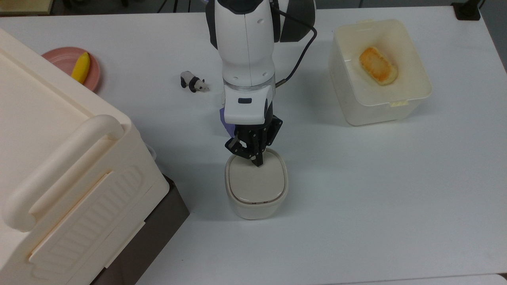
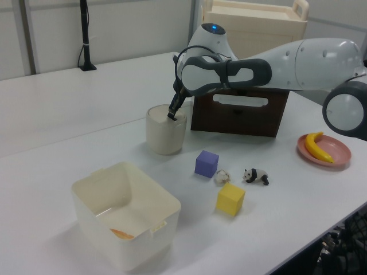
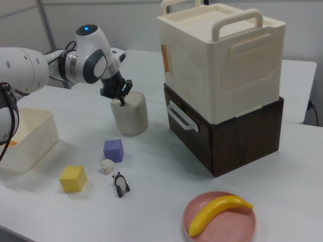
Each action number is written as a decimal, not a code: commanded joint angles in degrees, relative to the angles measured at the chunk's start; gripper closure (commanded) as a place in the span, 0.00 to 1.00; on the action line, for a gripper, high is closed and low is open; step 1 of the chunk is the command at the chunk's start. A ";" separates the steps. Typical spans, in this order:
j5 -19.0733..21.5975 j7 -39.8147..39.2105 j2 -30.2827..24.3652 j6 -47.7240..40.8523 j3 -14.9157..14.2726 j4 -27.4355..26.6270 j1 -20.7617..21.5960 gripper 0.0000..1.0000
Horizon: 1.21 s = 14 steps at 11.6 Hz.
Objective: Open the trash can
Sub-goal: 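Lift the lid edge upward with the gripper, flipping it open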
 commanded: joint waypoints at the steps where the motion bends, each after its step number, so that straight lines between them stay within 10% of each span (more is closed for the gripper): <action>1: -0.89 -0.20 0.93 0.35 0.47 -0.97 -0.46 1.00; 14: 1.84 15.86 -3.80 -5.62 3.98 6.50 -2.92 1.00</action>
